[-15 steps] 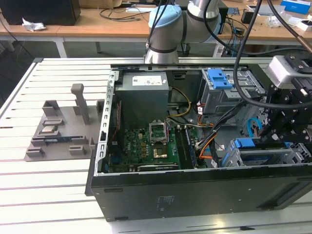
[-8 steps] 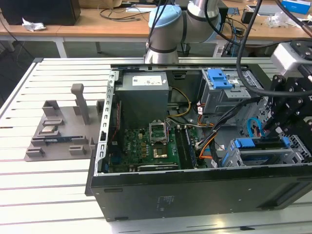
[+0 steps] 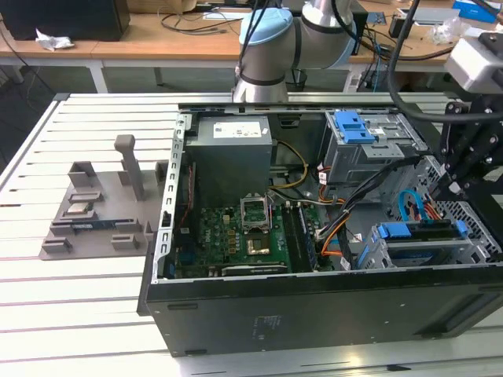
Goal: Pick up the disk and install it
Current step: 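Insert the second disk wire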
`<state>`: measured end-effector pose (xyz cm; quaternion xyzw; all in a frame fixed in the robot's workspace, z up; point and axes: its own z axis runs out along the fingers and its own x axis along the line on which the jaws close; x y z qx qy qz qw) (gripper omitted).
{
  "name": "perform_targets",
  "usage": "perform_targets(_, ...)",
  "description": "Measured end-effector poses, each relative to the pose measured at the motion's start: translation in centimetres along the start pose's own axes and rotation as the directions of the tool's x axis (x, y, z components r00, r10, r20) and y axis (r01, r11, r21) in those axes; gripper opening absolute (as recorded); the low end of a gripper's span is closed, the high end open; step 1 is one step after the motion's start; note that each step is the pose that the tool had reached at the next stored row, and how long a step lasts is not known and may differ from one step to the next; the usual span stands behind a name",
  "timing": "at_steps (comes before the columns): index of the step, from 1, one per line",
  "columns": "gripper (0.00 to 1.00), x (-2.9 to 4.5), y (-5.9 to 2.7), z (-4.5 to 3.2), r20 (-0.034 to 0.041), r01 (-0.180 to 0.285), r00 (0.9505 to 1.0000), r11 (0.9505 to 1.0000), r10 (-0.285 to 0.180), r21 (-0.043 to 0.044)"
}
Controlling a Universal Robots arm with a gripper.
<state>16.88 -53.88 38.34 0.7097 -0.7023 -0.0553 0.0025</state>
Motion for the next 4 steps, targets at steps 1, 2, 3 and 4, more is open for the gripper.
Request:
perform_targets(1,0.11,-0.04,0.02,-0.19,0.0000,0.000,1.0000,1.0000,0.000,0.0000)
perform_targets(2,0.11,-0.09,0.05,-0.56,-0.0002,0.000,1.0000,1.0000,0.000,0.0000)
perform_targets(3,0.11,-0.11,0.07,-0.80,-0.0001,0.000,1.0000,1.0000,0.000,0.0000)
perform_targets(4,0.11,-0.18,0.15,-1.77,0.0001,0.000,1.0000,1.0000,0.000,0.0000)
